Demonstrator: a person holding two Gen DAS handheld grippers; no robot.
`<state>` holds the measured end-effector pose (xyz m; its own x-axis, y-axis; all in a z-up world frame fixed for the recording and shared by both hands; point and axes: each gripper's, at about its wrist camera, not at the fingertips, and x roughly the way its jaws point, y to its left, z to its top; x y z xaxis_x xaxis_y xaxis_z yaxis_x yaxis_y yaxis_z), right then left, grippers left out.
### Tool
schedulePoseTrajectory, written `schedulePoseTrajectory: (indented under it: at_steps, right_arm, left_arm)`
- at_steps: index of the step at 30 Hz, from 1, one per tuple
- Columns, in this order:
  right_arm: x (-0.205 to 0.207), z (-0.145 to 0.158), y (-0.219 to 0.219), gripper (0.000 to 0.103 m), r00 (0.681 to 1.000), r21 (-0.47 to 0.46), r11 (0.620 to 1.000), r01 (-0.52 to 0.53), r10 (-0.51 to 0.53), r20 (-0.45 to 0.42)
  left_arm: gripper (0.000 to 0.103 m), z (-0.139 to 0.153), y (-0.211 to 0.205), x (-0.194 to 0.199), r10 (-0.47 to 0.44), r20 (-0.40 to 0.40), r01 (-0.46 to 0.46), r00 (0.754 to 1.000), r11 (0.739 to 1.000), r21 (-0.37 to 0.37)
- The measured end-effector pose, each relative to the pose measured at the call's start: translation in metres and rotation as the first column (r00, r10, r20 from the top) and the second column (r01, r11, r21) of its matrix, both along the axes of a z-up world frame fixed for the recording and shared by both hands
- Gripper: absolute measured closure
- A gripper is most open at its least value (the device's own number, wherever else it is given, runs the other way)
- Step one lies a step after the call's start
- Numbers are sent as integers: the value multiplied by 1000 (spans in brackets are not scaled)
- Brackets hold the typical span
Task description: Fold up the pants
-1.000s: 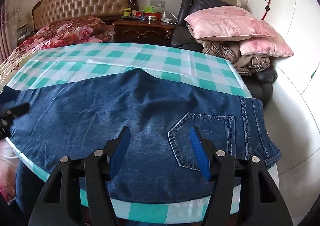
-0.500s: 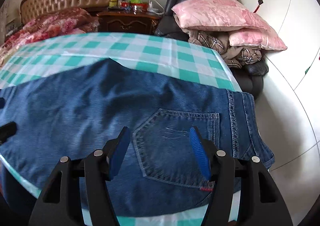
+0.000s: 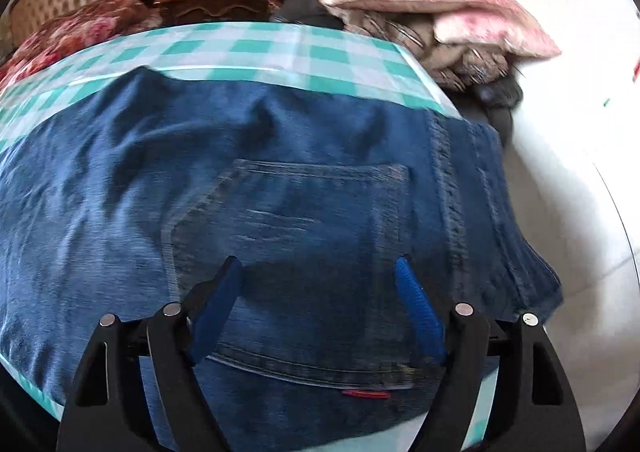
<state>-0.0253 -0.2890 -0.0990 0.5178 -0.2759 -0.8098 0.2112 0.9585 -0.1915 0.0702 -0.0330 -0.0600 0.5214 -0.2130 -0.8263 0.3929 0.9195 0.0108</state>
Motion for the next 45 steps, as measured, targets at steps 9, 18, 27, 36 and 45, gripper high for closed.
schedulePoseTrajectory:
  at_steps: [9, 18, 27, 36, 45]
  right_arm:
    - [33, 39, -82, 40, 983, 78, 993, 85, -97, 156]
    - [89, 21, -137, 45, 990, 129, 991, 40, -56, 127]
    - [44, 48, -88, 43, 974, 55, 998, 16, -28, 223]
    - [-15, 5, -42, 34, 996, -26, 999, 40, -38, 83]
    - [-30, 5, -57, 23, 989, 12, 991, 131, -132, 73]
  left_arm:
    - [46, 3, -26, 101, -157, 53, 166, 986, 944, -286]
    - [101, -40, -101, 198, -289, -20, 282, 957, 947, -153]
    - [56, 11, -17, 129, -62, 179, 99, 982, 974, -206]
    - [96, -48, 112, 84, 222, 5, -219, 975, 965, -141]
    - [80, -47, 117, 103, 148, 15, -144, 989, 978, -152]
